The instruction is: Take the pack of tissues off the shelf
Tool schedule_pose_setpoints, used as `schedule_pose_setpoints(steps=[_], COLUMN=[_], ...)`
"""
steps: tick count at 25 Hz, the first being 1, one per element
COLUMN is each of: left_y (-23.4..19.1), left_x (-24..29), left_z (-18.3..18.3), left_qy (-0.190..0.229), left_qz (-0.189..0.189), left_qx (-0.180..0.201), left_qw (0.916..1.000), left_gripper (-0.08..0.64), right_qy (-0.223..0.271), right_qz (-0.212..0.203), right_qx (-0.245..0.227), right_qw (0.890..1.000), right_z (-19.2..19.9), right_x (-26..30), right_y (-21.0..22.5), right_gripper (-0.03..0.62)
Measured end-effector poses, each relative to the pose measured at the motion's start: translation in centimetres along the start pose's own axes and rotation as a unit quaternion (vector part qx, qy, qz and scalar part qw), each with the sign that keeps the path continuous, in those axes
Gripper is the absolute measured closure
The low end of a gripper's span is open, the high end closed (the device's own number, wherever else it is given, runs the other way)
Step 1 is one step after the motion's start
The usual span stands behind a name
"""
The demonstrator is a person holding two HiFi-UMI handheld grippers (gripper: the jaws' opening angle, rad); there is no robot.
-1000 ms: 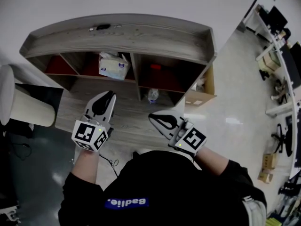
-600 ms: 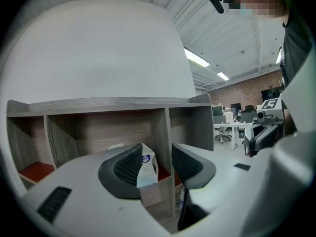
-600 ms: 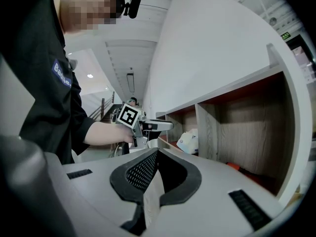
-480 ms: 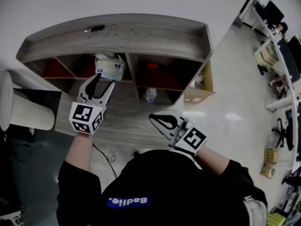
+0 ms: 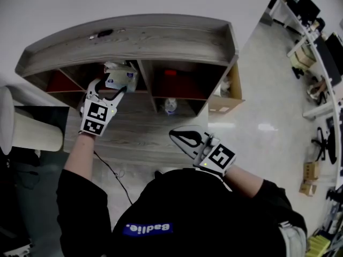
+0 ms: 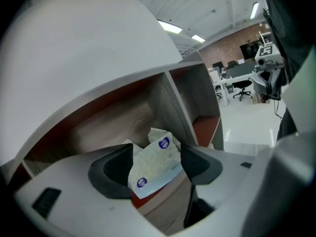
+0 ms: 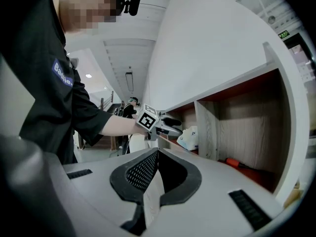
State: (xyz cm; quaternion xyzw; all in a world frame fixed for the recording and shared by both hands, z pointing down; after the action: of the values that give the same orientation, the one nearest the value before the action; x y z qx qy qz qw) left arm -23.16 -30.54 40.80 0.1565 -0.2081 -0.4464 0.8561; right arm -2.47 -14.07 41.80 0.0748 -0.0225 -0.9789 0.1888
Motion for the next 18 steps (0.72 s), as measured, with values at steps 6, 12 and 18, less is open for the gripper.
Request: schedule_pose_setpoints(steps=[6,12,18], left_y=[0.4,0.1,-0.2], left_x=[2.3,3.3,4.6], left_z=[2.6,3.4,5.0], left_qy=[-0.06,-0.101,-0.128], left_qz=[0.057,0.087,0.109], left_qx=[0.101,0.179,0.166], left_qw=[0.9914,0.9747,0.9716], left_gripper=[0.23,0.225,0.202], right_qy=[-0.004,-0.009,-0.017], right_qz=[-0.002,-0.003,-0.002], right_qx=[0.002,0.005,0.008], right_qw=[1.0,1.0,1.0], right_z=[0.3,0.6,1.2], right_x=[-0.5,-1.1,-1.5], right_y=[-0.3,-0.8,-1.3], right_gripper=[0.562,0.563,0.563])
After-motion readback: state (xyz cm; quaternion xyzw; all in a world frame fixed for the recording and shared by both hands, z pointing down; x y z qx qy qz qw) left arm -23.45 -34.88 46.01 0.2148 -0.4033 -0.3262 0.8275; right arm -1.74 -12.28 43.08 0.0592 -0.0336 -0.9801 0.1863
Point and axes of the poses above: the fingertips, and each gripper's own axes: x forward along the fingers, y to its right, z out of its underside, the point moved 3 cm from there along -x, backward along the fingers, and after that the axes turned 13 degrees about y, right-handed, at the moved point
